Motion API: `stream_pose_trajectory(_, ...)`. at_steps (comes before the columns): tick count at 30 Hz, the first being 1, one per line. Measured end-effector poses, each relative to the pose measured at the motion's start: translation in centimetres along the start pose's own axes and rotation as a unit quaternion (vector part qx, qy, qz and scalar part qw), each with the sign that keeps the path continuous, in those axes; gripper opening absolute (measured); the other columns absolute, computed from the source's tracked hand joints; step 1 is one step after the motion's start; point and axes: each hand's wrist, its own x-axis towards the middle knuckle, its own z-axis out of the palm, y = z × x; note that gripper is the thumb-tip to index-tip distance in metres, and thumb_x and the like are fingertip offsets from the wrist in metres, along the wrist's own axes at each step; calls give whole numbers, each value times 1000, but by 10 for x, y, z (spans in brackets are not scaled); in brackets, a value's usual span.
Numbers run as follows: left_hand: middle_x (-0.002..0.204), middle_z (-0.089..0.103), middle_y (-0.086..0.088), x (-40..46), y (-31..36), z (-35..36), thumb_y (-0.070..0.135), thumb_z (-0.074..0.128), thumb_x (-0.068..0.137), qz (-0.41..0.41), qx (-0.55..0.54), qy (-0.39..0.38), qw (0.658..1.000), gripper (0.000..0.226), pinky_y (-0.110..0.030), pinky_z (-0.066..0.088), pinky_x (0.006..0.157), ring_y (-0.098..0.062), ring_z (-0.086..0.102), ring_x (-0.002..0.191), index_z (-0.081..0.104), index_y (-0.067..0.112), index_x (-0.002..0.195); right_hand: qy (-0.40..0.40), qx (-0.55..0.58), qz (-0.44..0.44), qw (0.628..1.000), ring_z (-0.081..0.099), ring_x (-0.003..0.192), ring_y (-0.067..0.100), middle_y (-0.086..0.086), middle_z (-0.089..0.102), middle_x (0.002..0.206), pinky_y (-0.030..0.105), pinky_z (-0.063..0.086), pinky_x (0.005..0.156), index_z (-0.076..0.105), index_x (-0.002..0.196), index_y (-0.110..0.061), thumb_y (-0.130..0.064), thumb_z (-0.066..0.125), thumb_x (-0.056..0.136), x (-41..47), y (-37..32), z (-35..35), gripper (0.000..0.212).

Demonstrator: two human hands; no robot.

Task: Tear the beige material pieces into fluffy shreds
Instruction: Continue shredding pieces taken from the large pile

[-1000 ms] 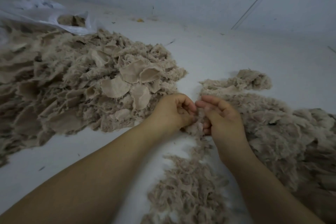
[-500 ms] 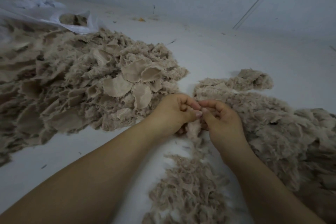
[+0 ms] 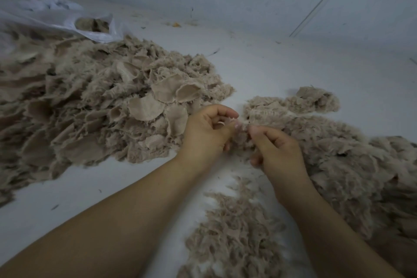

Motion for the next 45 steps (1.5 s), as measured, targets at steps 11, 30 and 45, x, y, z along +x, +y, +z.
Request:
stream_pose_trajectory(11,43,53,0,3,-1,-4,14,67,90,-39,-5,-47,998,13,-18,34,38,-10,42,33,68,10,78,23,13,-27,999,50,46,13,2,57,56,27,48,46,76,82,-24,-1,61,95,-4,-5,0,30)
stream_pose_trajectory(30,65,62,-8,9,3,-12,16,62,73,-147,-4,-180,973,38,-28,37,44,-18,56,46,68,14,110,-42,87,-27,995,62,70,16,2,66,77,22,53,59,61,82,-19,0,68,90,-6,-12,1,22)
stream_pose_trajectory(45,60,58,-9,8,-3,-9,19,72,88,-133,36,-163,977,13,-22,38,45,-19,48,47,70,8,94,-37,96,-10,995,75,78,21,8,77,83,25,59,64,64,97,-11,7,68,88,-4,-11,-1,21)
